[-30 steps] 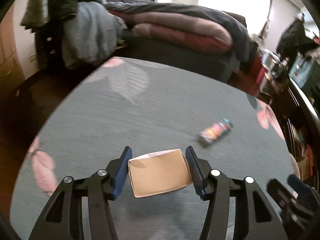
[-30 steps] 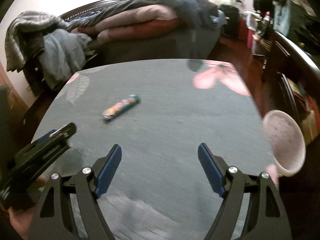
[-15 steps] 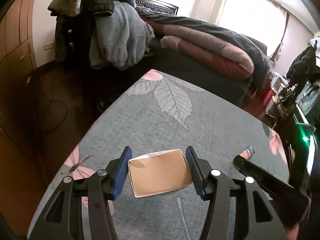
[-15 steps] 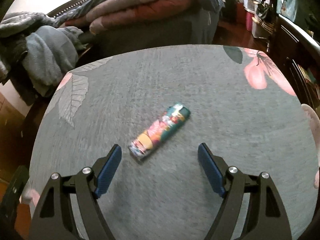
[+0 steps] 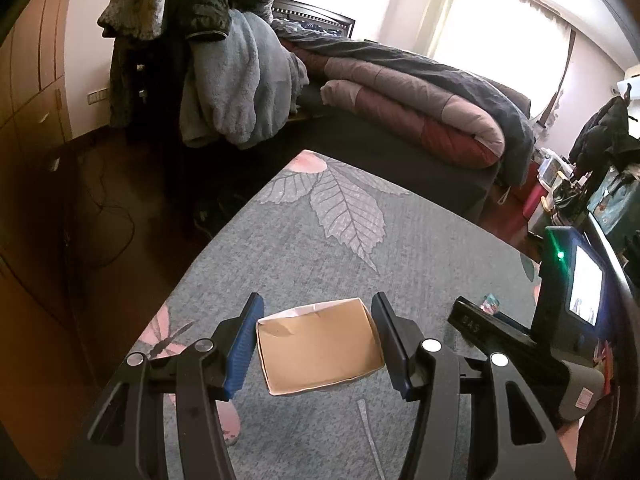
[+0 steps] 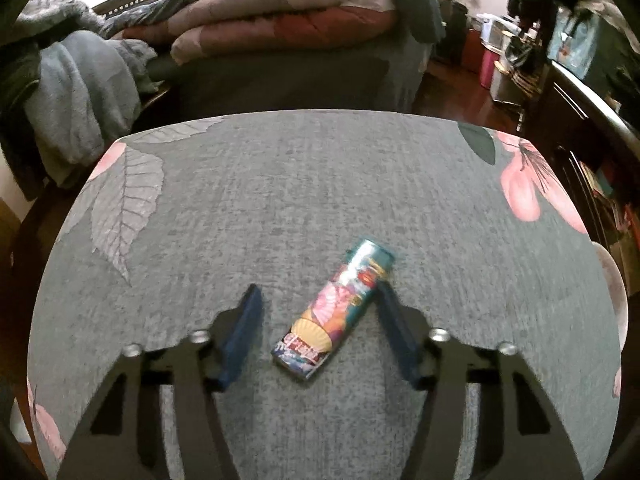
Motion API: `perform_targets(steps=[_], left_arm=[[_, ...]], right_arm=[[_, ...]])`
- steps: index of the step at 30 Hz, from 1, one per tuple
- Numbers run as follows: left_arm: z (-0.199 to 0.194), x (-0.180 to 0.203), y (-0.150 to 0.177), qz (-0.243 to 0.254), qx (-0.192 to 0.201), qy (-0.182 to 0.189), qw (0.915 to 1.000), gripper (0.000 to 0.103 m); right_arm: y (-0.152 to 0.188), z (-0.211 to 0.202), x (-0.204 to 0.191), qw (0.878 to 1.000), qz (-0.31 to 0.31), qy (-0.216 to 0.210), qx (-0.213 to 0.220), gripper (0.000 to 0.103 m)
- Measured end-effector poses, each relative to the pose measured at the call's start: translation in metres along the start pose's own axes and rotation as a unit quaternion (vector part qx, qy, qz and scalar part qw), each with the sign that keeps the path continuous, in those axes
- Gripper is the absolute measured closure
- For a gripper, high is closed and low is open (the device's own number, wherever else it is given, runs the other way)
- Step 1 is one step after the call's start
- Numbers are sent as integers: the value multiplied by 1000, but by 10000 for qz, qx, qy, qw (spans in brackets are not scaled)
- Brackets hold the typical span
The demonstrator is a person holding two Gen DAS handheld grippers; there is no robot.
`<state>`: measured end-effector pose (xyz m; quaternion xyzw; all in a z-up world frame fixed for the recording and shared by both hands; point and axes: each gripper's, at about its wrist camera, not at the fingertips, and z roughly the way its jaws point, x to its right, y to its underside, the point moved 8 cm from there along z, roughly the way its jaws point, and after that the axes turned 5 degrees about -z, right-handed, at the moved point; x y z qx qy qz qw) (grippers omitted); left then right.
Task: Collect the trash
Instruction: 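Grasp the tan cardboard box with the left tool while the right tool grasps the colorful lighter, then carry the box and lighter over the wastebasket with both tools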
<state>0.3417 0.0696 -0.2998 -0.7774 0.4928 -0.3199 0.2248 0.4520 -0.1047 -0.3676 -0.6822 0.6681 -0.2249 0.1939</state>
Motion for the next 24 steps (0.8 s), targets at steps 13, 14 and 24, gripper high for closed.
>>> perform_targets(steps=[13, 14, 24], left_arm=[[-17, 8, 9, 91, -16, 4, 10000, 47], [-18, 9, 10, 96, -18, 4, 10000, 47], [-38, 32, 16, 227, 48, 150, 9996, 47]], right_arm=[[20, -27, 15, 9978, 66, -650, -144, 80], [23, -32, 18, 9976, 83, -683, -118, 80], [50, -78, 47, 9968, 146, -782, 117, 80]])
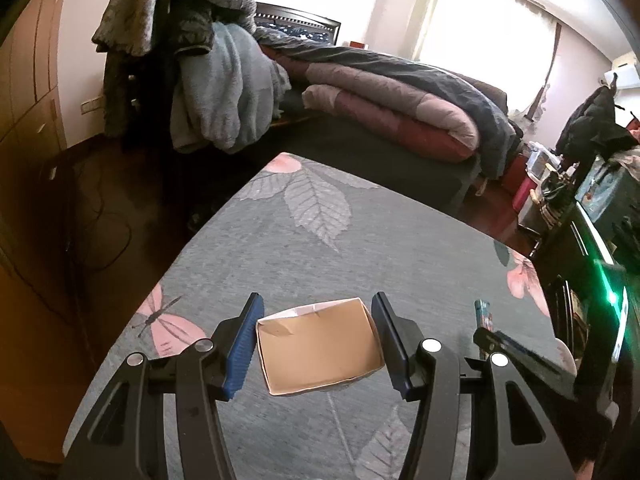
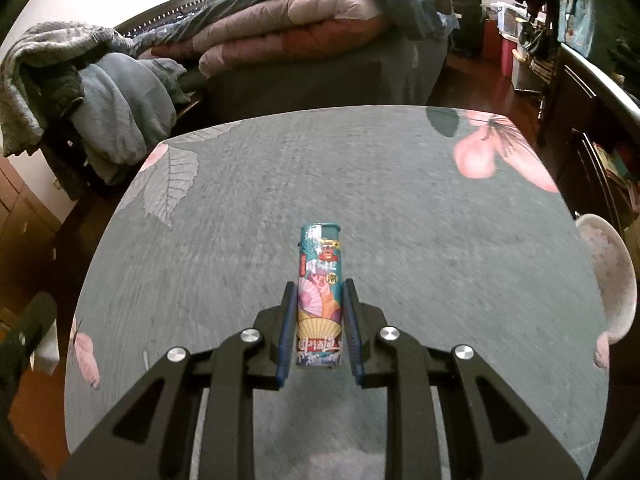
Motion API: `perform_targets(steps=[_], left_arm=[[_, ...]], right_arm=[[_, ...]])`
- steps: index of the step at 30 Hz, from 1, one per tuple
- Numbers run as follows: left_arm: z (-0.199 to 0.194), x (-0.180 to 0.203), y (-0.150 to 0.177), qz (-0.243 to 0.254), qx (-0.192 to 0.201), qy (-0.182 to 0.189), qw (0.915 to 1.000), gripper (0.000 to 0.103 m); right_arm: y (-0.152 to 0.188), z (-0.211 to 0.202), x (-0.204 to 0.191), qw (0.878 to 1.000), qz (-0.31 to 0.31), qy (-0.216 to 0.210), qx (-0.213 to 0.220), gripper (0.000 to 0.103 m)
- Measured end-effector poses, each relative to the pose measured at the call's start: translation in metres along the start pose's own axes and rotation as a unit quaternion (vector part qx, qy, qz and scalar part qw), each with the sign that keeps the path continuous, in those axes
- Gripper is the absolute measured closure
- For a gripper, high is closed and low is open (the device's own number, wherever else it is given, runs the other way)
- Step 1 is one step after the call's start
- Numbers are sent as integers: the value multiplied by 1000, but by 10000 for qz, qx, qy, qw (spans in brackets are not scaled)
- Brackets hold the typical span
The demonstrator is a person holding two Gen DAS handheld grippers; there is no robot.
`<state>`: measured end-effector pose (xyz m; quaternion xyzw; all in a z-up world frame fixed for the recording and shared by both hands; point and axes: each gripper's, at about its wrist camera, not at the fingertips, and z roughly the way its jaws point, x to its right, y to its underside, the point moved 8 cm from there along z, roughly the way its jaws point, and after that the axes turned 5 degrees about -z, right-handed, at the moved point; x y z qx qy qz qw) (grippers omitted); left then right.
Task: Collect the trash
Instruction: 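Carry the box and lighter over the wastebasket with both tools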
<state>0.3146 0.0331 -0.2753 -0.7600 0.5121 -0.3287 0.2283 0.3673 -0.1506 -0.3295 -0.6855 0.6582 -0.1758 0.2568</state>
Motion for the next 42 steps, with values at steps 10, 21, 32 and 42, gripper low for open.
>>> perform_targets(steps=[10, 21, 32, 42], left_arm=[[-23, 58, 11, 443, 83, 394, 9982, 47], [-44, 142, 26, 1035, 174, 976, 9897, 47], [-66, 236, 53, 1728, 197, 1720, 9696, 47], [-71, 307, 72, 2167, 145, 2263, 9495, 47]], right_arm=[[32, -55, 48, 9992, 271, 47, 283, 80], [51, -112, 120, 9948, 697, 273, 697, 80], [64, -152, 189, 9865, 1126, 608, 1023, 80], [77, -181, 248, 9752, 1542, 988, 1246, 80]])
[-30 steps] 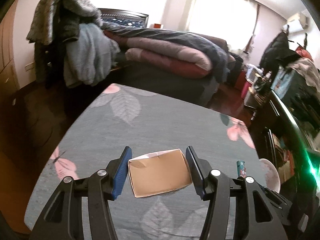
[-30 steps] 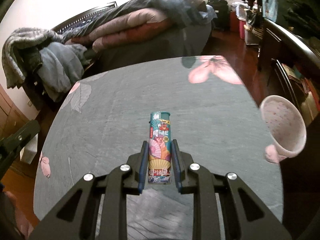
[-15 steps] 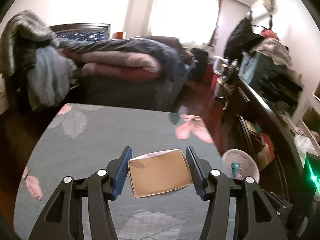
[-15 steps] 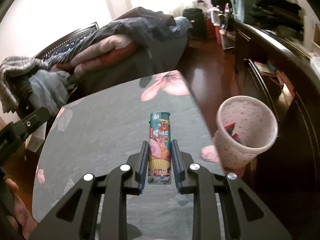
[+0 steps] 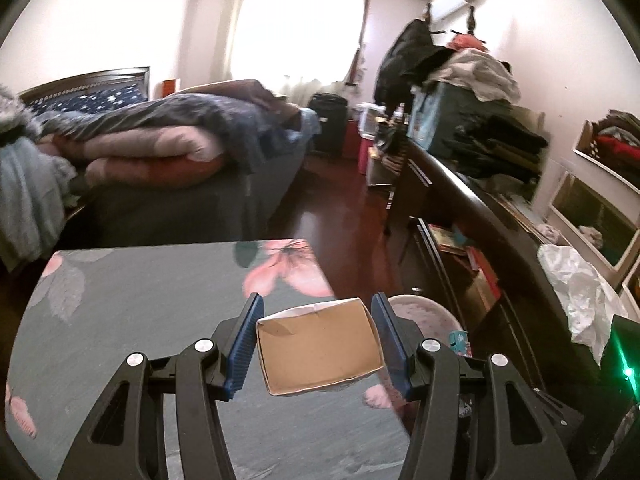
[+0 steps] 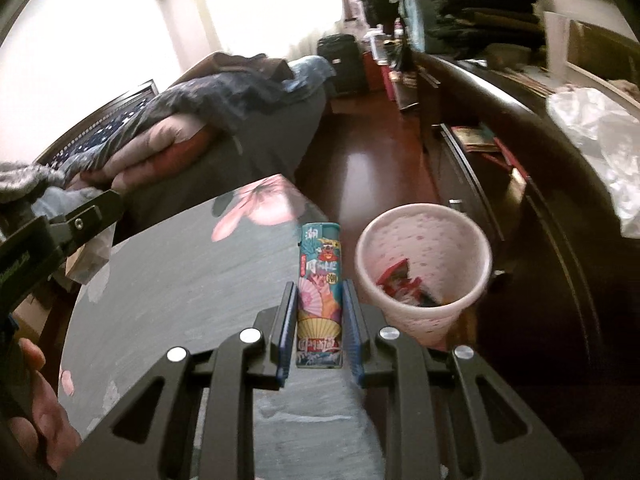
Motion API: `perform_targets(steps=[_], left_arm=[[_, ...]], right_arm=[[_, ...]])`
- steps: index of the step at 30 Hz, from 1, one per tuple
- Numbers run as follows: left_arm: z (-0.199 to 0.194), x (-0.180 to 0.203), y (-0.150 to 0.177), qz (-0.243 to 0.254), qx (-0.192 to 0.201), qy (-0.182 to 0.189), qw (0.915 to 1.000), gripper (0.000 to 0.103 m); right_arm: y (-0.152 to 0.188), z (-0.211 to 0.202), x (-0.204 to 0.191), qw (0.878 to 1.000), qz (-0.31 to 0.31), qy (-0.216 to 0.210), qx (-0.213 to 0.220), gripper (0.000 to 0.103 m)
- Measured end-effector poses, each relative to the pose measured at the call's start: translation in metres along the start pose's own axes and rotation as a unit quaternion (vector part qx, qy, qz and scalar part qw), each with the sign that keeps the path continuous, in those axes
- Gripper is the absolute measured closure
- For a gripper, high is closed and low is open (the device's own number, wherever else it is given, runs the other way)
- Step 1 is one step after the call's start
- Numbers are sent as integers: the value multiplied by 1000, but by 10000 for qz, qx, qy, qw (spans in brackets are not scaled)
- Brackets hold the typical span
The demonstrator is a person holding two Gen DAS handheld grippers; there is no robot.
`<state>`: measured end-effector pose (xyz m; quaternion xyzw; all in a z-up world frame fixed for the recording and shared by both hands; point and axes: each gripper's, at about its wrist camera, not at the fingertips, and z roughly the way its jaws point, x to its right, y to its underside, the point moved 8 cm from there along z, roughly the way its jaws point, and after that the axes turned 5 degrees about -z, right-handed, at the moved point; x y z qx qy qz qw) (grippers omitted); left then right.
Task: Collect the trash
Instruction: 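Carry the box and lighter over the wastebasket with both tools, then lower both tools into the wastebasket and open them to drop the items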
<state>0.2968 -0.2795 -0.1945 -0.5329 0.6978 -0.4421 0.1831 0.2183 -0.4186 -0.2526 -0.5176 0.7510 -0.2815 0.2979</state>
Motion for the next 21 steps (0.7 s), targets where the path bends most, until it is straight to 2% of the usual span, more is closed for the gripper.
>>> perform_targets(steps=[11, 21], left_arm=[[27, 59, -12, 390, 0, 512, 9979, 47], [55, 97, -18, 705, -33, 715, 9949, 47]], right_arm=[[-11, -6, 59, 9979, 334, 528, 188, 80], [-12, 0, 112, 9932, 682, 918, 217, 80]])
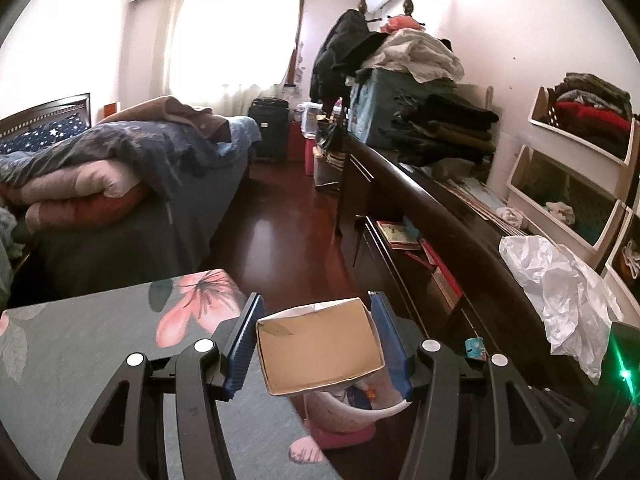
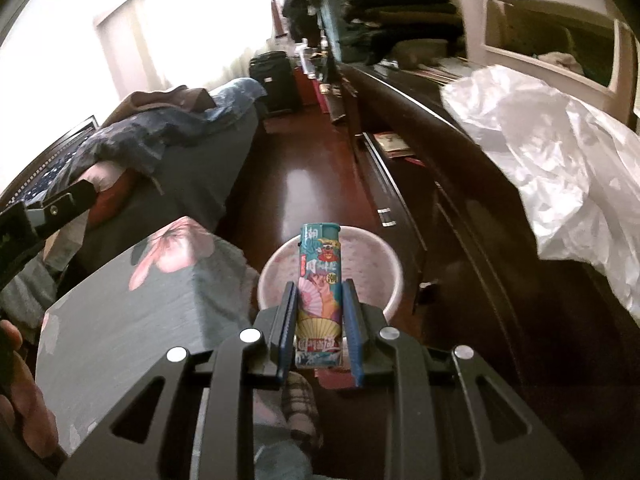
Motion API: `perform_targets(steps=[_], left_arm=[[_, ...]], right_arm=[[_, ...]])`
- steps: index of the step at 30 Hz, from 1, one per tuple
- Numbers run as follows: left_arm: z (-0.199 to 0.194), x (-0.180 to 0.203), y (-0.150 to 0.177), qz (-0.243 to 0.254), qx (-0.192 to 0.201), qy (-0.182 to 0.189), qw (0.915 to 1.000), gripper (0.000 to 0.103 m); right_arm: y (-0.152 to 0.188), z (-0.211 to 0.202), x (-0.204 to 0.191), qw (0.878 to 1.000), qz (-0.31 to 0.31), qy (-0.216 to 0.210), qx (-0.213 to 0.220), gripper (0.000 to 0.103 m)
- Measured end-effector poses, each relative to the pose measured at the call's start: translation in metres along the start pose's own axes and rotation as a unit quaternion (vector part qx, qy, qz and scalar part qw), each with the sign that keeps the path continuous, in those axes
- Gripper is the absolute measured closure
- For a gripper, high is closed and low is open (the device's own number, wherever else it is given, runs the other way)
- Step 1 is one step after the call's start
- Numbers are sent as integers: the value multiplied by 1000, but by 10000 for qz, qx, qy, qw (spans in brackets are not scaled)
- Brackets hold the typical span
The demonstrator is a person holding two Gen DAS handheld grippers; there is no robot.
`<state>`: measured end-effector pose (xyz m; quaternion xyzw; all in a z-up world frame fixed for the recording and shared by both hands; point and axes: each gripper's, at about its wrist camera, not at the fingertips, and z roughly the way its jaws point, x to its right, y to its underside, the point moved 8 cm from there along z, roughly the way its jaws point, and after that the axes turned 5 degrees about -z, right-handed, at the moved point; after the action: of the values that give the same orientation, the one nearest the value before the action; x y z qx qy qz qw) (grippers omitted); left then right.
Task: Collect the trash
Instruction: 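Lower both tools into the wastebasket and open them to drop the items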
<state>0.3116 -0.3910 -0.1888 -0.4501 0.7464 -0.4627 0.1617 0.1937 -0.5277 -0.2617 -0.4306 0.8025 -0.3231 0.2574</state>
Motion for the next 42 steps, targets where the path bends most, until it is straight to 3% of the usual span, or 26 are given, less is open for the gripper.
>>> perform_targets(steps=[7, 19, 38, 39, 42], left_arm=[[50, 25, 8, 269, -323, 72, 9991, 47], [143, 35, 40, 342, -1075, -43, 9936, 47], [202, 35, 58, 412, -1472, -144, 9881, 46], [203, 36, 58, 409, -1471, -121, 9882, 40], [201, 36, 54, 480, -1308, -198, 9900, 19]], right_arm=[[1, 35, 28, 9995, 151, 229, -157, 80], [7, 110, 27, 9988, 62, 48, -476, 80], [13, 185, 33, 9968, -3, 178, -773, 77], [13, 186, 32, 9969, -13, 174, -768, 76], [13, 189, 33, 9973, 16, 139, -719, 60]])
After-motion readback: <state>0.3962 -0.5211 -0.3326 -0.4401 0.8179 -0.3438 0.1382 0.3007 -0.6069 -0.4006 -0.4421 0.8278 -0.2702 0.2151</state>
